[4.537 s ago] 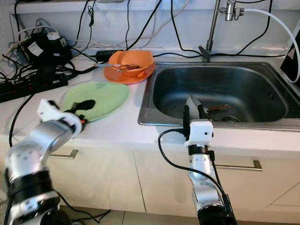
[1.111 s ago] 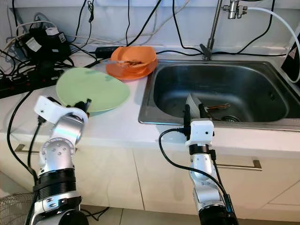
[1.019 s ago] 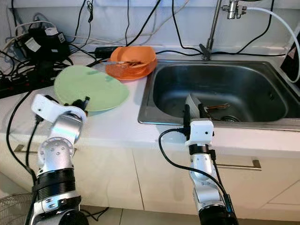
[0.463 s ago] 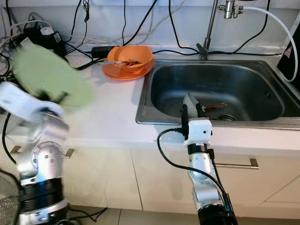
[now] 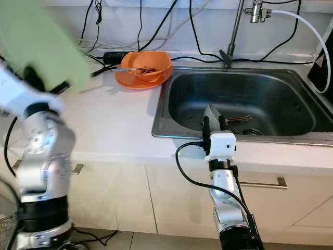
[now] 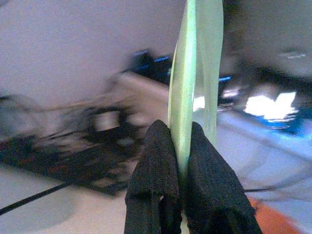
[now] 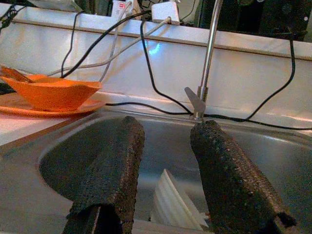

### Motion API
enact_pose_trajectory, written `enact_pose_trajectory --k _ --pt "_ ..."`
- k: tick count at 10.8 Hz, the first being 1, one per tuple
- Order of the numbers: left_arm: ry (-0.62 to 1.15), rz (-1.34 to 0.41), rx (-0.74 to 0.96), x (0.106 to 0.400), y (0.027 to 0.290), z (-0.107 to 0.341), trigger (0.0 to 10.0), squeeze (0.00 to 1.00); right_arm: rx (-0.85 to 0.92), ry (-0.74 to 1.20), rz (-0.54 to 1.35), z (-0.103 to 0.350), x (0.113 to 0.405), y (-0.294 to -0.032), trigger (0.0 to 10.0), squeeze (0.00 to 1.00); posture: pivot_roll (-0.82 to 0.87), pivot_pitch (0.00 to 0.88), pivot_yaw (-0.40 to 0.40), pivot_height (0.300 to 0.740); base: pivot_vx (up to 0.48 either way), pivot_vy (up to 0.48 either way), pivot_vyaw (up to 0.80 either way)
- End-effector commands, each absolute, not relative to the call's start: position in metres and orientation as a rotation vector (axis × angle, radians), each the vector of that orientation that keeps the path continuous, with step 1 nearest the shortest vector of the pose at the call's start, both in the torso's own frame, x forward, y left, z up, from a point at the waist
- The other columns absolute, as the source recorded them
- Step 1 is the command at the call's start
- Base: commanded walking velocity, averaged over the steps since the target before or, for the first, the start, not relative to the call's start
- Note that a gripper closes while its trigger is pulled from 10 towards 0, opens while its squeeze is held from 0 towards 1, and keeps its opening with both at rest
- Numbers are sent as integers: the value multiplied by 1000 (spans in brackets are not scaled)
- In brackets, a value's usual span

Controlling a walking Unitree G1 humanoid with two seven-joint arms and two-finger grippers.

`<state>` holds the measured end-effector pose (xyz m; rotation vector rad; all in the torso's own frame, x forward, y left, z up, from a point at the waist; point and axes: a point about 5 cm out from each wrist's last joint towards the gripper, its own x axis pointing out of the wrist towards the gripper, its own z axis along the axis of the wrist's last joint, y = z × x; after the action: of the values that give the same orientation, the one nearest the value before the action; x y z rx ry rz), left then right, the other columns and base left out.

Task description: Kitchen organization

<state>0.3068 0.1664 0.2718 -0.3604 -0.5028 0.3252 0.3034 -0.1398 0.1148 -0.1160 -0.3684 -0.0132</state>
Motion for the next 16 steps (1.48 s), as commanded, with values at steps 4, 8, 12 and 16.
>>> enact_pose_trajectory --k 4,8,12,16 --pt "-589 -259 -424 304 108 307 10000 0 -116 -338 6 112 308 -134 10000 0 50 0 78 740 0 0 0" --pt "-398 -466 -587 308 81 275 10000 0 -95 -320 -14 112 310 -136 10000 0 40 0 81 740 0 0 0" --pt "-339 -440 -666 322 92 247 10000 0 -14 -293 -53 117 317 -148 10000 1000 26 0 87 740 0 0 0" --pt "-298 -407 -679 324 92 237 10000 0 92 -284 -86 129 323 -157 10000 0 21 0 87 740 0 0 0"
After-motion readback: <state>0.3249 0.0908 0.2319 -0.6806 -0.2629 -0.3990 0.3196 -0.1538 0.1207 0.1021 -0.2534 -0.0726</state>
